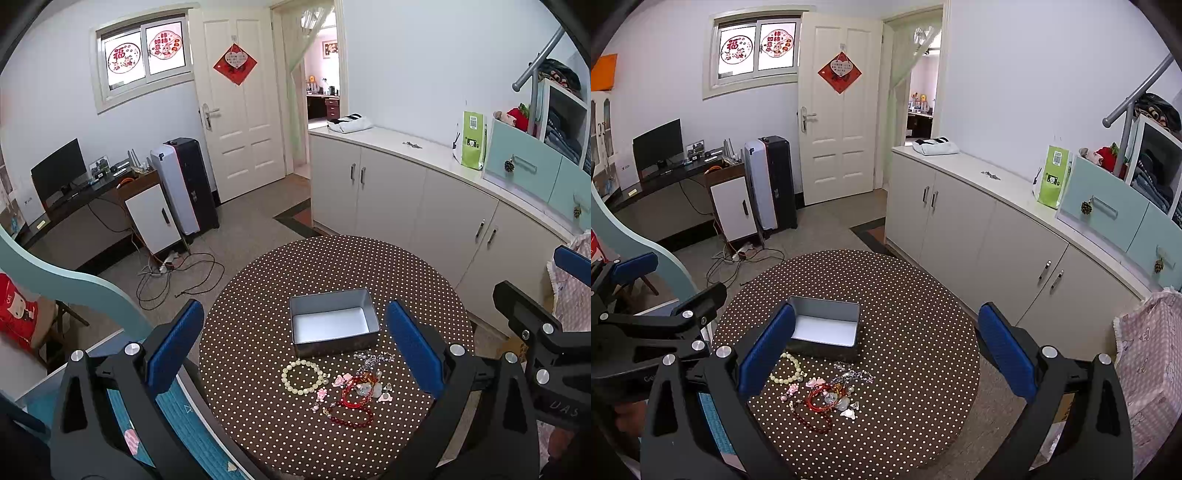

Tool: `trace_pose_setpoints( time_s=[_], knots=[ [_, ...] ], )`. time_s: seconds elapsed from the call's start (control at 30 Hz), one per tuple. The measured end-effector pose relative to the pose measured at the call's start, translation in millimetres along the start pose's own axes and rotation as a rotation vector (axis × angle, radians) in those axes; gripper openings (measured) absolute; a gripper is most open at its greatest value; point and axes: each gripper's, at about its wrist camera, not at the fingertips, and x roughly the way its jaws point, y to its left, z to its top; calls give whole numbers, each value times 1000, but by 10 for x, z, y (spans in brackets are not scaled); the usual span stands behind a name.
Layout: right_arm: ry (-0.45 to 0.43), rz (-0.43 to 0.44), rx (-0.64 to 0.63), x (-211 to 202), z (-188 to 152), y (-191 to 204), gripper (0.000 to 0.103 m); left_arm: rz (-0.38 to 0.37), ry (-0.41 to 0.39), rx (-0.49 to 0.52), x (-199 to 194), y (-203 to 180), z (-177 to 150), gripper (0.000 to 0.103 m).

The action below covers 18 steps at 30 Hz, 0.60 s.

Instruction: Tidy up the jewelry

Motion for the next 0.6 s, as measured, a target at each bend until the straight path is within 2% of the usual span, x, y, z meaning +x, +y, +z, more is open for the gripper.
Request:
trace_pose_setpoints(
  time_s=[0.27, 0.43, 0.6],
  knots=[
    [44, 26, 9, 72, -24, -15, 96, -7, 40, -10, 66, 4, -60, 98],
    [91, 28, 8, 151, -73, 14, 96, -16, 102, -23, 159, 38, -145, 98],
    [172, 75, 29, 263, -149, 23, 96, -31, 183, -42, 278, 69, -261, 98]
  ],
)
